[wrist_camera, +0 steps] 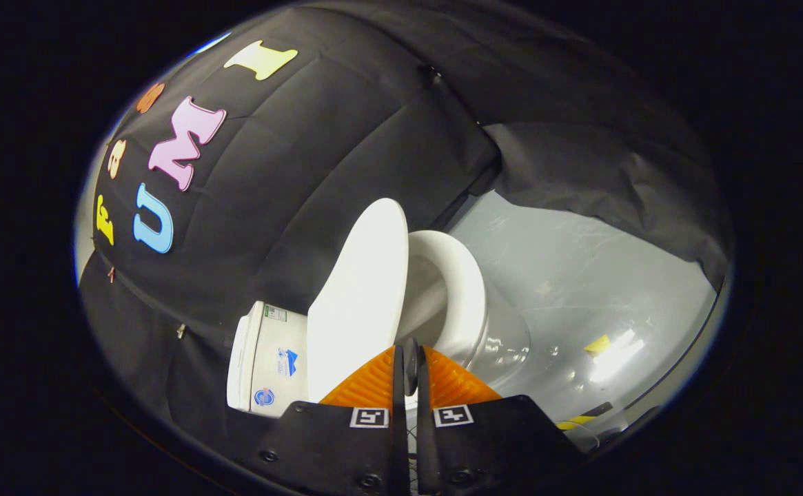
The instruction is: Open the toilet lid.
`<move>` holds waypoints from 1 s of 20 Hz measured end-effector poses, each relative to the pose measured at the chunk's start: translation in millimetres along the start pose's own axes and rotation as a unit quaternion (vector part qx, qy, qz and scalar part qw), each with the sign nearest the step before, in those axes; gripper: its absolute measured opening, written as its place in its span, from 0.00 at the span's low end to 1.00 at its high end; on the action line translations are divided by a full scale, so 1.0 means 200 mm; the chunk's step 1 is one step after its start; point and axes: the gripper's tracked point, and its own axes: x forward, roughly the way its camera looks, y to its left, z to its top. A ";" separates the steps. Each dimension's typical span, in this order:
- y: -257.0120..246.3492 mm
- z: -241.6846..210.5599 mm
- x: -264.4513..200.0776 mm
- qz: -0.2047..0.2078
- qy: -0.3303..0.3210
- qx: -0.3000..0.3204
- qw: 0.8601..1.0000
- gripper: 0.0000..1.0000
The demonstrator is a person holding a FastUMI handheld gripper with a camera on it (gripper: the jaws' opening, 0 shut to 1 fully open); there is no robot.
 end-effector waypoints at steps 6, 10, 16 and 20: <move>0.26 0.06 -0.11 -0.003 -0.029 -0.039 0.999 0.09; 0.41 0.08 -0.18 -0.009 -0.045 -0.072 0.996 0.09; 0.57 0.08 -0.21 -0.019 -0.056 -0.090 0.994 0.09; 0.67 0.07 -0.23 -0.014 -0.061 -0.096 0.993 0.09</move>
